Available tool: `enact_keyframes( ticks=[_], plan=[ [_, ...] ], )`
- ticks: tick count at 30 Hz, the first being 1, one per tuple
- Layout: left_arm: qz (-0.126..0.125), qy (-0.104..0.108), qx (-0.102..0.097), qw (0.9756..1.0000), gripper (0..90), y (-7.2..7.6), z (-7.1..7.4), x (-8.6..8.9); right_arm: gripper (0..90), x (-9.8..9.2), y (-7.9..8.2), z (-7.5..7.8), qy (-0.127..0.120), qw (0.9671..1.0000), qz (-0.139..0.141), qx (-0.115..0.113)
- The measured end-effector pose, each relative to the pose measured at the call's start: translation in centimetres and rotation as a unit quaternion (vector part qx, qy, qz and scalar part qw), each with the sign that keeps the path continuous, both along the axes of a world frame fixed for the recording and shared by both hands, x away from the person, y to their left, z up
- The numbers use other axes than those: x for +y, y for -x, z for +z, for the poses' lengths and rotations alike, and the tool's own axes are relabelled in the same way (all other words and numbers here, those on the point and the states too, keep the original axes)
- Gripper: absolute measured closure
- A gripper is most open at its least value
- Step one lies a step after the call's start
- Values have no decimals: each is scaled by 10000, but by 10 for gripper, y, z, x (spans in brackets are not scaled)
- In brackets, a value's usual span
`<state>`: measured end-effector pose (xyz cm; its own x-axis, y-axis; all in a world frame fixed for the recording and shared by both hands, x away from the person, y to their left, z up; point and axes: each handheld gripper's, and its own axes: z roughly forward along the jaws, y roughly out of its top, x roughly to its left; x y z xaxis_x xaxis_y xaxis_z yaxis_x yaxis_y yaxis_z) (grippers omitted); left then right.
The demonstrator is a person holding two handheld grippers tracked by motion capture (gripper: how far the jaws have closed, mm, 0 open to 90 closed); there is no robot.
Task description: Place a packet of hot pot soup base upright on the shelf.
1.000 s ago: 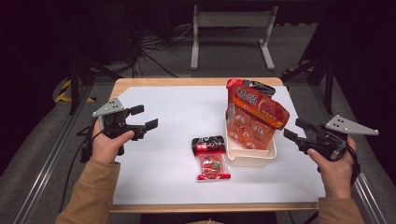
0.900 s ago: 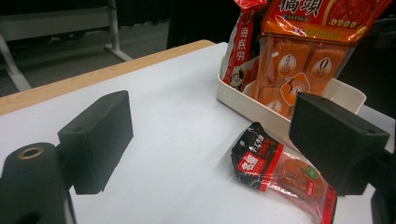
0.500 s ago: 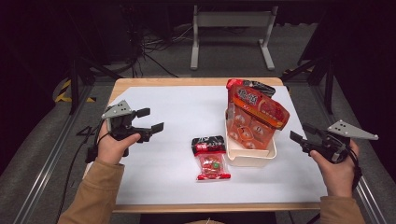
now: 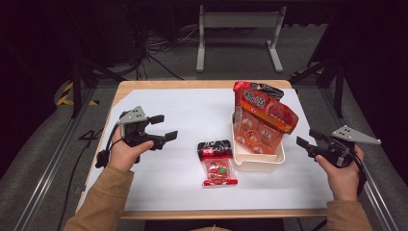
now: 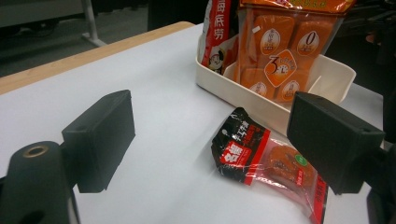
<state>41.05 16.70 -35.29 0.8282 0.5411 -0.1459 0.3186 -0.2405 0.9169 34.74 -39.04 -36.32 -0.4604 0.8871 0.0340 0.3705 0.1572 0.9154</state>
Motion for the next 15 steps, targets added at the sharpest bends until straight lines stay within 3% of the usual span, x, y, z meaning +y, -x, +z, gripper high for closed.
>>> enact_keyframes(
  ticks=[15],
  plan=[
    [-384, -227, 255, 9987, 161, -11, -13, -34, 366, 5, -3, -3, 135, 9999, 67, 68]
  ],
)
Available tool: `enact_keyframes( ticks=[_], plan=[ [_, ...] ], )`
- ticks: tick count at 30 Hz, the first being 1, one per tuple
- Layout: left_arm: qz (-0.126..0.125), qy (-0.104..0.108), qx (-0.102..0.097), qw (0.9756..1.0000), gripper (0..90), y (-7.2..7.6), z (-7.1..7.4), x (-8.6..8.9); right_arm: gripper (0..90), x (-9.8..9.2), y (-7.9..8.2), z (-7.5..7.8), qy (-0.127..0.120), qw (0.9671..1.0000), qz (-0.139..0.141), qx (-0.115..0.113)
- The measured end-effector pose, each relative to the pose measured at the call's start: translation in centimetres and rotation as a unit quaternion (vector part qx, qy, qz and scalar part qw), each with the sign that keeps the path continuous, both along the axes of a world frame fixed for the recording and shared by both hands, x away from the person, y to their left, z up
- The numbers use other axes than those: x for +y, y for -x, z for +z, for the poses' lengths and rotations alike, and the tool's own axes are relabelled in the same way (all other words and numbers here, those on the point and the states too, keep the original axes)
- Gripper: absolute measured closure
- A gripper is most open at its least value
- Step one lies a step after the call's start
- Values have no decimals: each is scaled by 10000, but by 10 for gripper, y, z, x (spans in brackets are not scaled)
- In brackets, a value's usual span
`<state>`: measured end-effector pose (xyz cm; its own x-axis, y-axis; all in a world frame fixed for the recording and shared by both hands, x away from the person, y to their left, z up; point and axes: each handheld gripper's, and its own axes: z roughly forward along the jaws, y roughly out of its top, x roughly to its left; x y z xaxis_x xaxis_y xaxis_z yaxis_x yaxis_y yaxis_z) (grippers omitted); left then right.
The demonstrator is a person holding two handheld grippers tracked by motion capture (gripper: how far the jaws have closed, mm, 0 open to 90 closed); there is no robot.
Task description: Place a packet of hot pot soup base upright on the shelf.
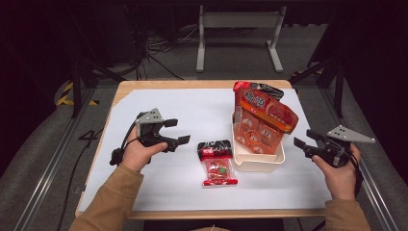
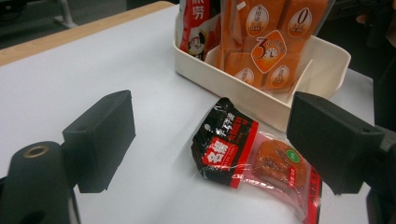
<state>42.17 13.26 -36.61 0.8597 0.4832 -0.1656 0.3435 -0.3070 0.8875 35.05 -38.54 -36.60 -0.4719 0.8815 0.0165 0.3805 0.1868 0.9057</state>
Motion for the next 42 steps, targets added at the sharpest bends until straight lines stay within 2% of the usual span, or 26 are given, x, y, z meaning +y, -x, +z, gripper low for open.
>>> enact_keyframes(
  ticks=[3, 4, 6, 10, 13, 17, 22, 25, 30, 37, 42],
  plan=[
    [-55, -58, 9, 10000, 156, -4, -3, -6, 367, 0, -1, 0, -1, 10000, -2, 4],
    [-69, -33, 89, 9999, 156, -5, -5, -8, 366, 0, -1, -1, 6, 10000, -5, 11],
    [-88, -56, 108, 9999, 153, -8, -8, -14, 367, 1, -1, -2, 14, 10000, -2, 35],
    [-85, 12, 151, 9998, 144, -13, -12, -22, 366, 2, -3, -4, 48, 10000, 11, 57],
    [-39, 21, 279, 9996, 147, -16, -16, -30, 364, 2, -3, -4, 56, 10000, 23, 58],
    [-106, 70, 406, 9991, 182, -21, -23, -37, 365, 2, -3, -4, 50, 10000, 32, 53],
    [-119, 28, 517, 9986, 222, -27, -31, -43, 365, 3, -3, -5, 74, 9999, 36, 61],
    [-159, -22, 477, 9987, 247, -29, -36, -45, 365, 3, -3, -5, 76, 9999, 39, 59],
    [-232, 10, 561, 9982, 277, -32, -42, -46, 367, 4, -4, -7, 68, 9999, 63, 79],
    [-412, -244, 634, 9968, 344, -33, -53, -54, 369, 7, -4, -7, 84, 9999, 98, 83],
    [-493, -272, 781, 9954, 348, -34, -60, -58, 369, 8, -5, -9, 84, 9998, 122, 130]
  ],
)
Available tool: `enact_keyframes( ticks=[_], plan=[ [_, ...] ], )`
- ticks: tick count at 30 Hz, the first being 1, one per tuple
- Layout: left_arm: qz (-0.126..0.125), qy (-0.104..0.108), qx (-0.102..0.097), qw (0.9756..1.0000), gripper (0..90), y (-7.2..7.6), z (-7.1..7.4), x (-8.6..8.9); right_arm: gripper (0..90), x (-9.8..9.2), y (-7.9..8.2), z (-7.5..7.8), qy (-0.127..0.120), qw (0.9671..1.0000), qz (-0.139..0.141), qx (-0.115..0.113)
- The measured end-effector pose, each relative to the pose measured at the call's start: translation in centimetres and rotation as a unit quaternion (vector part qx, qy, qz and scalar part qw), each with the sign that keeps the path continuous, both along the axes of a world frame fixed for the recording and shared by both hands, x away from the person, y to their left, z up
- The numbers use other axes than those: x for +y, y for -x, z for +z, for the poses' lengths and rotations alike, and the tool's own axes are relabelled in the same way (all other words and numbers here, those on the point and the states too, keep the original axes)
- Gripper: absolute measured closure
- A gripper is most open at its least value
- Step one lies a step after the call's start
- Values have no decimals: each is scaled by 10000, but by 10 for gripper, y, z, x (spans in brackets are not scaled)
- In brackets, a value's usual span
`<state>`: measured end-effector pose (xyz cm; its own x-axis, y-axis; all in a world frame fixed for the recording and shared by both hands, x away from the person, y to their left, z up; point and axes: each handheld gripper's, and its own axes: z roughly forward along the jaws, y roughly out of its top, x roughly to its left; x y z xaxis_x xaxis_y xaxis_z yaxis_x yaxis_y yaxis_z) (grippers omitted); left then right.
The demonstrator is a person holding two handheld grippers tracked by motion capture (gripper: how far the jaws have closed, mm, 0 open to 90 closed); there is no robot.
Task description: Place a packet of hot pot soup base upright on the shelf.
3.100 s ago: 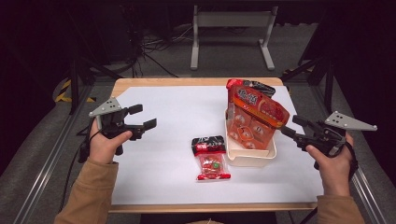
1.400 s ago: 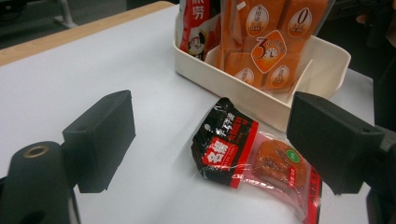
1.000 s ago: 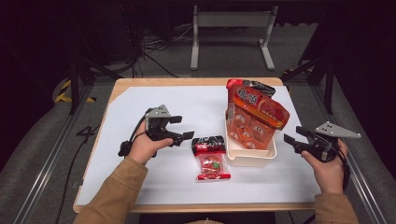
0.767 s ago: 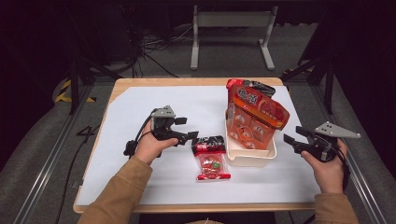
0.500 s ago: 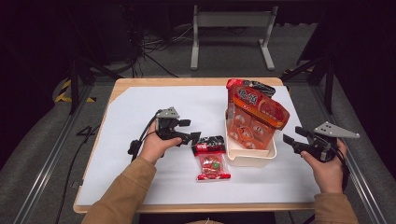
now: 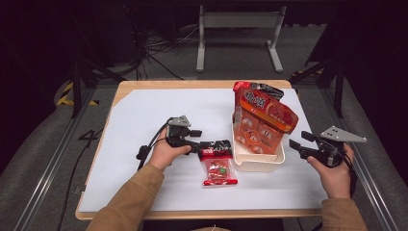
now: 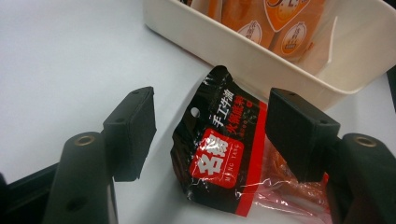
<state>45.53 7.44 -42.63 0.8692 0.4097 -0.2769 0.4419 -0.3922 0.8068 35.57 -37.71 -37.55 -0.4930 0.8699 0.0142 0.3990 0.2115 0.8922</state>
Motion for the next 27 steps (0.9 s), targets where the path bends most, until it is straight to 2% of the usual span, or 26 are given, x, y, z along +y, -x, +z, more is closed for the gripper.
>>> enact_keyframes(
  ticks=[4, 7, 11, 18, 27],
  plan=[
    [2, -116, 147, 9998, 336, -2, -8, -3, 367, 0, 0, -1, -2, 10000, 14, -6],
    [-22, -115, 261, 9996, 337, -3, -12, -4, 367, 1, -1, -1, -12, 10000, 15, 3],
    [8, -150, 311, 9994, 328, -4, -15, -5, 366, 0, -1, -2, 3, 10000, 16, 14],
    [-60, -282, 513, 9983, 323, -6, -23, -6, 363, 1, -1, -3, 6, 10000, 35, 12],
    [-304, -270, 768, 9962, 406, -7, -28, -6, 361, 1, -2, -3, 29, 10000, 64, 7]
  ],
)
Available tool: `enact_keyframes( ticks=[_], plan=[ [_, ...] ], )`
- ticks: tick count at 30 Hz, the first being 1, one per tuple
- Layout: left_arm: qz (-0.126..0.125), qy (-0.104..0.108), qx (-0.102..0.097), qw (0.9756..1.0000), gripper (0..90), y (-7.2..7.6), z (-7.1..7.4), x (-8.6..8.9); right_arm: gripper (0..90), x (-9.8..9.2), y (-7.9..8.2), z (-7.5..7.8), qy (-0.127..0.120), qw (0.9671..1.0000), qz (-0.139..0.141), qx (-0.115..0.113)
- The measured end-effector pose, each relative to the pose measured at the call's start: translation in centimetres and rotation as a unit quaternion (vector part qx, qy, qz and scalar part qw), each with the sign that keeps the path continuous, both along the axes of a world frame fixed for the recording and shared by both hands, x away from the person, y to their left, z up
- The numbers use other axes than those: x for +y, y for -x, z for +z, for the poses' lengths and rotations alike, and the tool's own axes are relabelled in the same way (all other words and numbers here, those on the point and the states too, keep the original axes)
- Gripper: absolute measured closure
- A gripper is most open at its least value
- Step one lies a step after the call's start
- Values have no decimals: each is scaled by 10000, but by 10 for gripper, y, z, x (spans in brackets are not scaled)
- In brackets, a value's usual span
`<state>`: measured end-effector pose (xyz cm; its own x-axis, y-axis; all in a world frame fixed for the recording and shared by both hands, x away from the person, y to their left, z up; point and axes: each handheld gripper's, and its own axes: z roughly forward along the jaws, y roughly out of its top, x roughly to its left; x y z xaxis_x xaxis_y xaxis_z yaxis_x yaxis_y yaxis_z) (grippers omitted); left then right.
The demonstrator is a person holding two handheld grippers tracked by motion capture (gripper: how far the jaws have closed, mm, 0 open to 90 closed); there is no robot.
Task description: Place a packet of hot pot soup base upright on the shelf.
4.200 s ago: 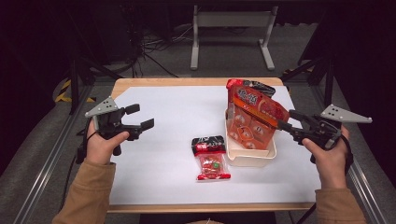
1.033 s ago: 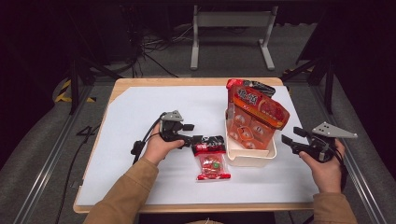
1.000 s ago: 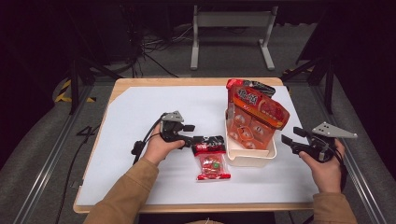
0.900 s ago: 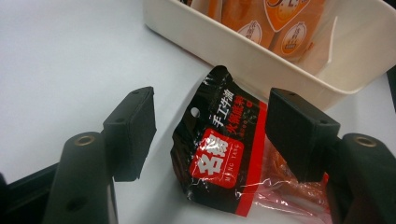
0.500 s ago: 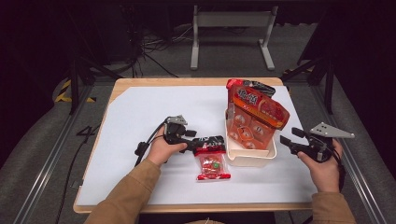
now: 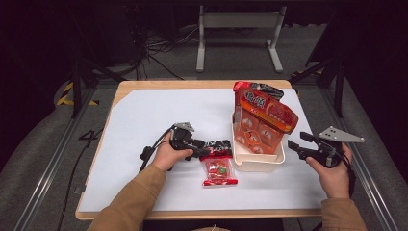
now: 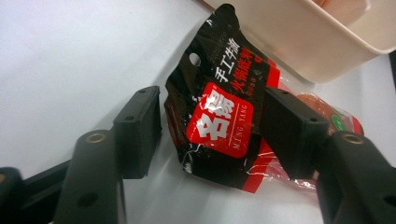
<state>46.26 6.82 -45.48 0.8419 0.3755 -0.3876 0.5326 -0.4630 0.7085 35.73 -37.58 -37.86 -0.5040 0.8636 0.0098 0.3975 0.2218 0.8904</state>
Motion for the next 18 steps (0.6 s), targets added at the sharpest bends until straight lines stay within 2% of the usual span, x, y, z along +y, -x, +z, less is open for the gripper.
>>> enact_keyframes(
  ticks=[5, 9, 10, 15, 18],
  plan=[
    [-26, 2, -5, 10000, 482, 1, 0, 0, 359, 0, 0, -1, 4, 10000, 13, 17],
    [49, -5, -10, 10000, 591, 0, -1, 0, 359, 1, -1, -1, 9, 10000, 35, 21],
    [94, 0, 13, 10000, 591, 0, -1, 0, 359, 1, -1, -1, 9, 10000, 35, 21],
    [286, 4, 61, 9996, 772, -1, -3, 1, 358, 1, -1, -1, 18, 10000, 47, 21],
    [343, -3, -36, 9994, 833, 0, -2, 1, 358, 1, -1, -1, 16, 10000, 50, 21]
  ],
)
